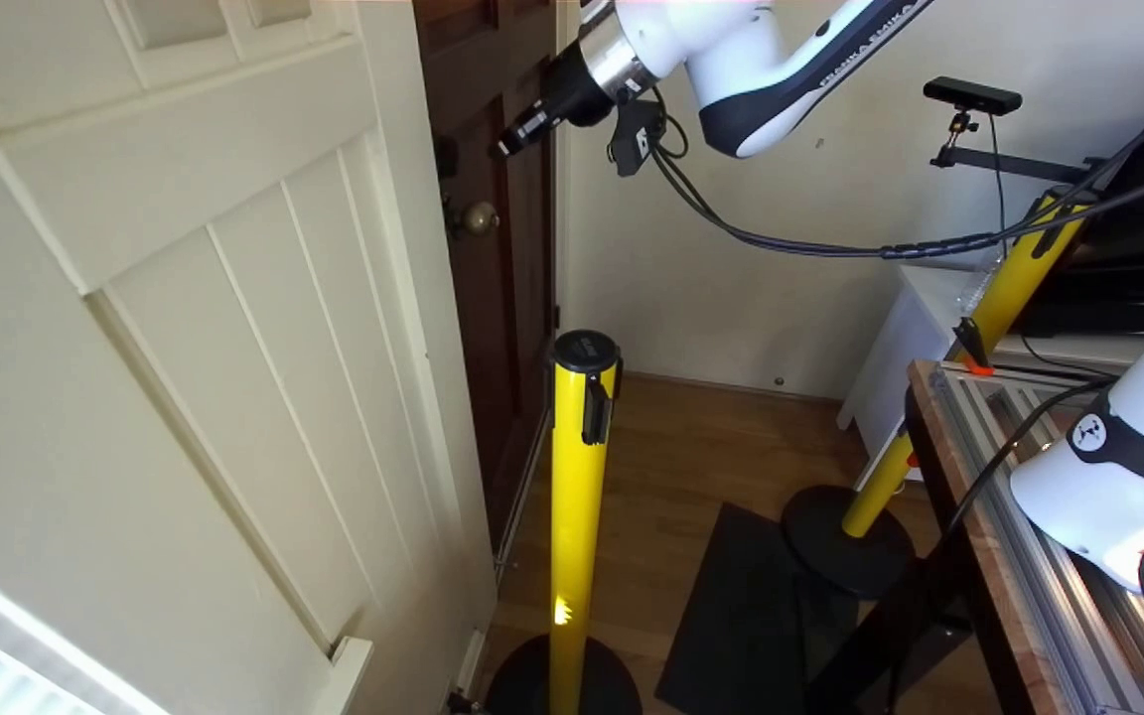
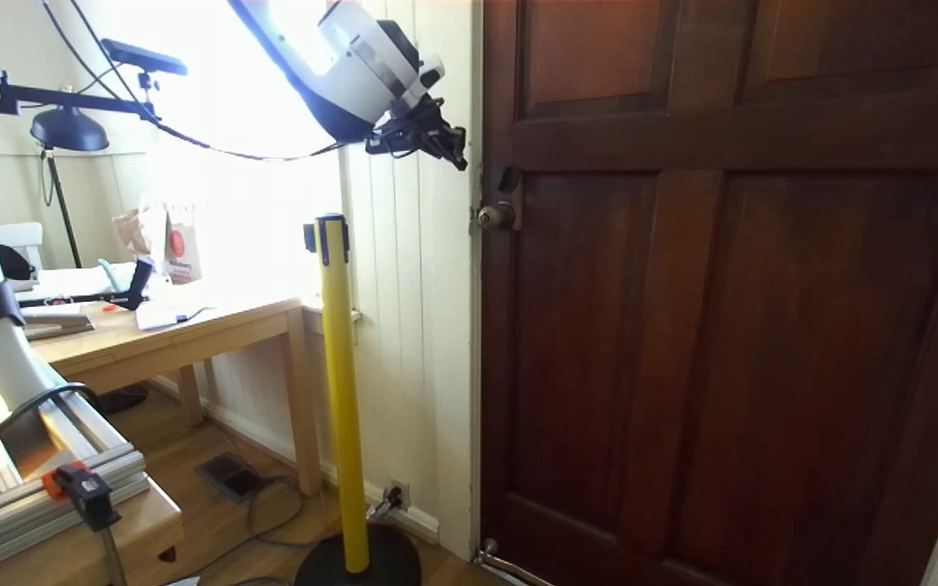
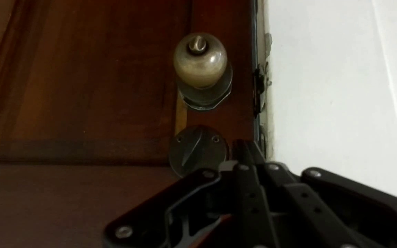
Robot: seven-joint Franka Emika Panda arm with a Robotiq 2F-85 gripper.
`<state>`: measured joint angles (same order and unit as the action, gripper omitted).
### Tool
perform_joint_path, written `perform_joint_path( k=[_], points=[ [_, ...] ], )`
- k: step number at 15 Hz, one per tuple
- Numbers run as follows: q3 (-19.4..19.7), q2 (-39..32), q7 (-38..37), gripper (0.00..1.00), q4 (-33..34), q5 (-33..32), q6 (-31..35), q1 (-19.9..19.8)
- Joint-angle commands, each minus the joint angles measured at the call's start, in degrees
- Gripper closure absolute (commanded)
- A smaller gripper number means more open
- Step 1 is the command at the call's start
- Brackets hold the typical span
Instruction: Lock the door
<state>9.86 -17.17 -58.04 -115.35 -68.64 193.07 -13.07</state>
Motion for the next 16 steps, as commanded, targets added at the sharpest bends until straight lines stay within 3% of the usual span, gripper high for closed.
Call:
perform_joint_path(
  k=[1,3,4,6,7,8,9,10,11,12,13,16],
  points=[
    [-2.16,0.76,11.12,1.0,-2.53,12.32,-2.13,-0.35],
    [-2.96,0.1,18.43,1.0,-3.49,20.2,-1.79,-0.65],
    [-4.51,-0.7,12.31,1.0,-1.48,13.83,-1.75,-2.99],
    [-5.3,-1.89,13.49,1.0,-0.91,15.03,-0.39,-4.02],
    [-4.53,-2.17,23.35,1.0,-2.37,25.63,0.39,-2.56],
    [-4.31,-2.72,25.93,1.0,-1.05,28.3,-0.13,-2.67],
    [0.69,-3.91,20.44,1.0,2.68,23.02,-1.02,0.29],
    [5.08,-4.62,22.85,1.0,4.45,24.72,-2.03,3.59],
    [-2.6,-2.07,31.66,0.99,-1.65,33.68,-1.33,-1.1],
    [-0.57,-2.48,31.95,0.99,-0.29,33.61,-1.45,-0.2],
    [3.64,-3.32,21.65,0.99,2.51,23.35,-1.31,1.8],
    [4.4,-3.75,21.7,0.99,3.28,23.35,-1.37,2.54]
  ],
)
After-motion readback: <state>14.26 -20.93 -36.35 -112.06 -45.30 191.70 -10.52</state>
